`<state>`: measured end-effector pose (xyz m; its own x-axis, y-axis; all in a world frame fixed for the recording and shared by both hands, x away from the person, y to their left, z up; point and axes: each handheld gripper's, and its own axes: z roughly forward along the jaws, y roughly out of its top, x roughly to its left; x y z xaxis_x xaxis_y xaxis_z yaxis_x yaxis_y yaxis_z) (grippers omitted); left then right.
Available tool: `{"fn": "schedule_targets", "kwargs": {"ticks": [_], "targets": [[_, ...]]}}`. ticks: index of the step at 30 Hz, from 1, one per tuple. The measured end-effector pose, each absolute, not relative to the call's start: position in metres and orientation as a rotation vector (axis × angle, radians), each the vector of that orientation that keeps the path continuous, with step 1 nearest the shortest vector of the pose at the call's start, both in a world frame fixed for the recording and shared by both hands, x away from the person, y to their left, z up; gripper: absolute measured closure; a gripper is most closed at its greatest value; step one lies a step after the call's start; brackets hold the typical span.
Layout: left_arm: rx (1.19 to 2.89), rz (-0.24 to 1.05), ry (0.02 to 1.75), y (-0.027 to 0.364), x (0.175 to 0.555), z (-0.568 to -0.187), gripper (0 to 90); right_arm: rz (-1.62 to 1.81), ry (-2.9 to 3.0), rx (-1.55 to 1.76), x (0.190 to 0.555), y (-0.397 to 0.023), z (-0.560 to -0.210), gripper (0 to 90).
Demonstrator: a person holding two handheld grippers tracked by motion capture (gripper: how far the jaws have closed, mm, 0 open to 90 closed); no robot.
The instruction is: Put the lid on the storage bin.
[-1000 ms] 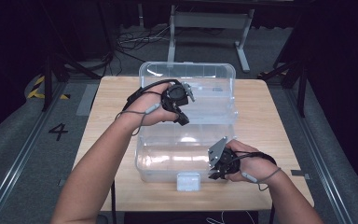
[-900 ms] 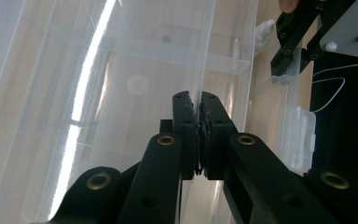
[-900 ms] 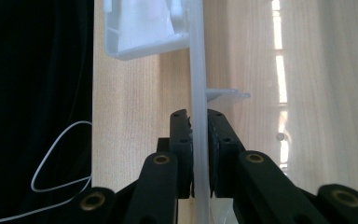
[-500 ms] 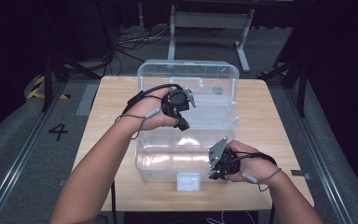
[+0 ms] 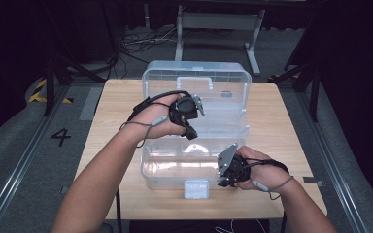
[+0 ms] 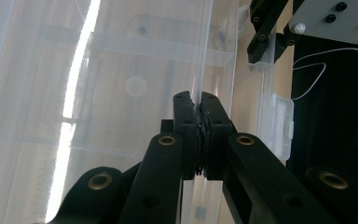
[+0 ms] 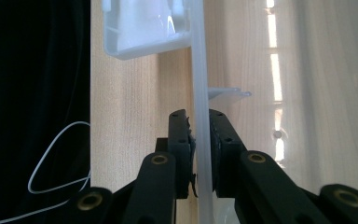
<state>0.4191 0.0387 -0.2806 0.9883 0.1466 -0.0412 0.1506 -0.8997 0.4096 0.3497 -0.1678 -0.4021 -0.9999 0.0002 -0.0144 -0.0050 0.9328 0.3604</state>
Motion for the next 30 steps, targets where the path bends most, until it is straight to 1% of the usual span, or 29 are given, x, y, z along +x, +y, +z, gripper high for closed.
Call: {"fn": "schedule_targets", "kwargs": {"ticks": [23,30], "targets": [[2.702,-0.053,0.223,0.037,0.411,-0.286,87.2,0.524,3.025,0.013,0.343,-0.165,-0.400,80.7],[2.712,-0.048,0.218,0.036,0.408,-0.288,87.2,0.519,3.011,0.027,0.341,-0.164,-0.398,80.7]]}}
